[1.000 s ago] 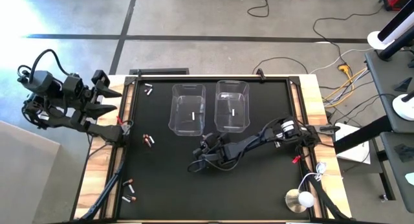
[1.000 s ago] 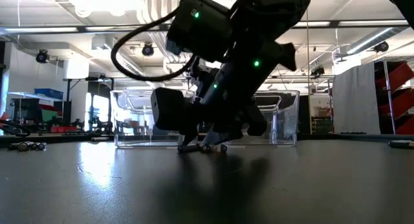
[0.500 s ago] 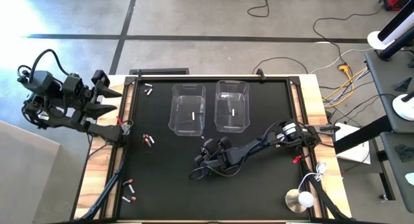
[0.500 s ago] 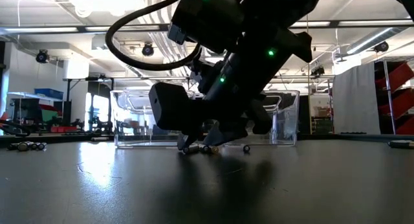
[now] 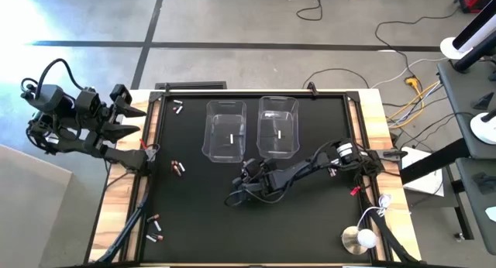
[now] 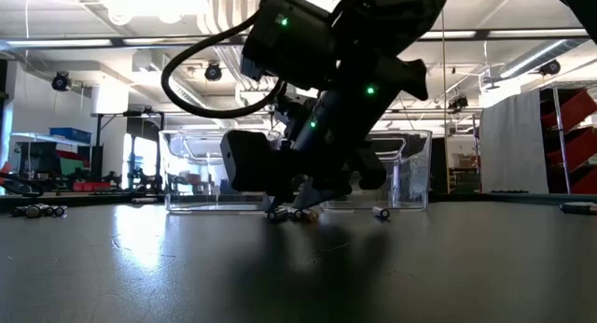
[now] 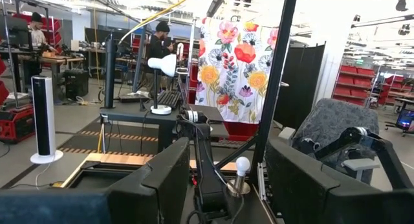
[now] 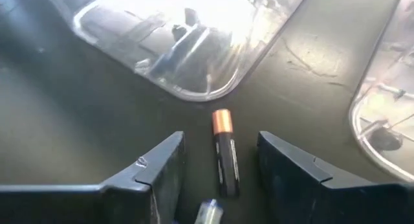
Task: Sort batteries
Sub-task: Put the black battery into the right transparent bin
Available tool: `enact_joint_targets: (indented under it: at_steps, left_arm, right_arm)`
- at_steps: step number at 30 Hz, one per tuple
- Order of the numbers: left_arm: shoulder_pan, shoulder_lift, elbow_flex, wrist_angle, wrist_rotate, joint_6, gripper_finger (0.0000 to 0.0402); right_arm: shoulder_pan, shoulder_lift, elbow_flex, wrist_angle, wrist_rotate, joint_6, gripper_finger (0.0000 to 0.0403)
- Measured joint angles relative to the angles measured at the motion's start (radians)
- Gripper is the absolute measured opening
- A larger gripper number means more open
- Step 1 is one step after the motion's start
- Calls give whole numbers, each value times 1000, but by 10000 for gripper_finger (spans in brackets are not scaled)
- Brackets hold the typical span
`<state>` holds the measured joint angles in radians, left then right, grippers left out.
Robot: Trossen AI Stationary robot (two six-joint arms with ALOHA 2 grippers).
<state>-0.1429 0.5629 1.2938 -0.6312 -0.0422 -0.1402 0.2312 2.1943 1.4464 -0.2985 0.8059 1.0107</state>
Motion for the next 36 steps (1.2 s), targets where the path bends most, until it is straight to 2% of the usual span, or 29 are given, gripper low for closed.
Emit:
enact_joint_targets:
  at_steps: [7, 20, 28, 36]
  left_arm:
    - [0, 0, 0, 0, 0, -8, 181]
    - [0, 0, 0, 0, 0, -8, 181]
    - [0, 0, 0, 0, 0, -8, 181]
    - [0, -3, 0, 0, 0, -1, 181]
  right_arm:
    - [-23, -3, 1, -3, -79, -31, 142]
    - [-21, -5, 3, -37, -124, -34, 36]
    - [-19, -6, 7, -50, -148, -43, 33]
    - [-11, -37, 58, -186, -203, -43, 31]
